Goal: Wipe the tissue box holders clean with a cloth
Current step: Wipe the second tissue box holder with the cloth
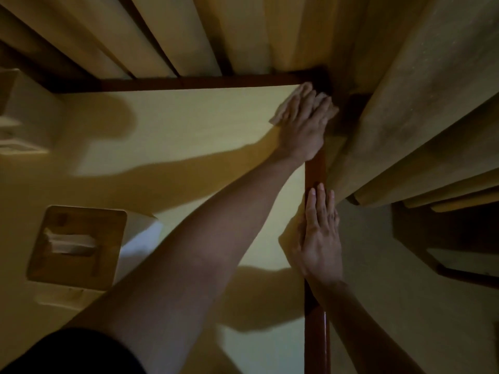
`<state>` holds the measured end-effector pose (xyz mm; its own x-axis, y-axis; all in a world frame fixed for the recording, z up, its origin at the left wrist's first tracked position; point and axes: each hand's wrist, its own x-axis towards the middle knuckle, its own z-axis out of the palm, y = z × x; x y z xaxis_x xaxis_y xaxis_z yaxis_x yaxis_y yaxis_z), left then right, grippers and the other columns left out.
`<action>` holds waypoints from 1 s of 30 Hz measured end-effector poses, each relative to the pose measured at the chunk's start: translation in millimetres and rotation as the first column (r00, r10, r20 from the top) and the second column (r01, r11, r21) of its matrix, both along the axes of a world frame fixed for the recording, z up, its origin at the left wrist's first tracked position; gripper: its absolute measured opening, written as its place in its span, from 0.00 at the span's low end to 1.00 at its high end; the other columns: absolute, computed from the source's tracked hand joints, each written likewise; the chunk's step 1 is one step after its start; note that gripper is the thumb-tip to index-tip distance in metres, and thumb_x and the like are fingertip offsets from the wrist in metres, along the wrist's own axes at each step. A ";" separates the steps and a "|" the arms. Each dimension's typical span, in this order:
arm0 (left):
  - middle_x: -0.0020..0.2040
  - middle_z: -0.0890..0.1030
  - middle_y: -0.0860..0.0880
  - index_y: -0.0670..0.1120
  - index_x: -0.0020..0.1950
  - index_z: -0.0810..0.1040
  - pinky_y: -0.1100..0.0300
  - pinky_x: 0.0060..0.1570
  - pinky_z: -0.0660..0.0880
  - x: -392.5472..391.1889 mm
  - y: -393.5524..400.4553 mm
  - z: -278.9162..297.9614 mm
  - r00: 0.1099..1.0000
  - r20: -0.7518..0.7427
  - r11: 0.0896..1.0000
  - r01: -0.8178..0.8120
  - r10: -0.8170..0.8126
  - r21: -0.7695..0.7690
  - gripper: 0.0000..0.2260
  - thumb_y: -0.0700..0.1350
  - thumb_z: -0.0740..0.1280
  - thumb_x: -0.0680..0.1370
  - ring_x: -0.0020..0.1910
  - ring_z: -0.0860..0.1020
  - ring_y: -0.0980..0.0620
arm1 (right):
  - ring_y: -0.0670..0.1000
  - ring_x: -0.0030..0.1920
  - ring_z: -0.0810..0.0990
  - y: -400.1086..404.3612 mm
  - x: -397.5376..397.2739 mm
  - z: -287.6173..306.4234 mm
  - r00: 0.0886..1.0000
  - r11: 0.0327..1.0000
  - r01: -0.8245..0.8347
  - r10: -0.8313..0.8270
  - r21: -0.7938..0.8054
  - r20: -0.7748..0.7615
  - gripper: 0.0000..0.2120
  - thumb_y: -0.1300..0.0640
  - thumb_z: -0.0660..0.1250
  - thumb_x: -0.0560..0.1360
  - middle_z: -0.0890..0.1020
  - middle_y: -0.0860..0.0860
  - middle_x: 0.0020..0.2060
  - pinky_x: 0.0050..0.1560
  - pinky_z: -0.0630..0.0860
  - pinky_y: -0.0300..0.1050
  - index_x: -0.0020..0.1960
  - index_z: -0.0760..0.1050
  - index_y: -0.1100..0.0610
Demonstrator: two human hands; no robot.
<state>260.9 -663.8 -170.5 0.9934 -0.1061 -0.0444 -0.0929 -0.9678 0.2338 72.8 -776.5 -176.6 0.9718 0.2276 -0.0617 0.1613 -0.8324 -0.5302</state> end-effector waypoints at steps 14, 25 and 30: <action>0.78 0.42 0.43 0.53 0.78 0.43 0.39 0.73 0.44 -47.1 231.4 2.2 0.563 -0.146 0.571 -0.820 0.813 0.018 0.27 0.50 0.48 0.79 0.76 0.41 0.38 | 0.49 0.77 0.40 -3.2 -1.2 -3.0 1.000 0.993 0.029 -0.028 0.113 -0.015 0.29 0.52 0.46 0.79 0.45 0.49 0.77 0.75 0.45 0.54 0.78 0.46 0.56; 0.77 0.57 0.44 0.53 0.76 0.60 0.43 0.73 0.49 -63.5 -28.1 -2.3 0.978 0.068 0.980 -0.196 0.198 -0.037 0.22 0.51 0.49 0.81 0.76 0.49 0.38 | 0.47 0.76 0.40 -3.4 -4.9 3.9 0.972 0.944 0.215 -0.182 0.250 -0.145 0.27 0.51 0.42 0.80 0.45 0.47 0.77 0.76 0.49 0.53 0.78 0.43 0.53; 0.76 0.58 0.41 0.50 0.76 0.59 0.41 0.73 0.50 -100.2 52.9 -9.9 0.973 0.036 0.968 -0.232 0.230 0.100 0.24 0.52 0.43 0.82 0.76 0.52 0.39 | 0.49 0.77 0.44 -3.8 -5.9 7.7 0.965 0.940 0.235 -0.194 0.249 -0.176 0.25 0.54 0.46 0.83 0.49 0.50 0.77 0.76 0.52 0.55 0.78 0.44 0.53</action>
<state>160.7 -610.9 -180.4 0.9913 0.1302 -0.0193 0.1316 -0.9825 0.1322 67.0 -780.3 -169.0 0.9840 0.0424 -0.1731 -0.1017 -0.6640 -0.7408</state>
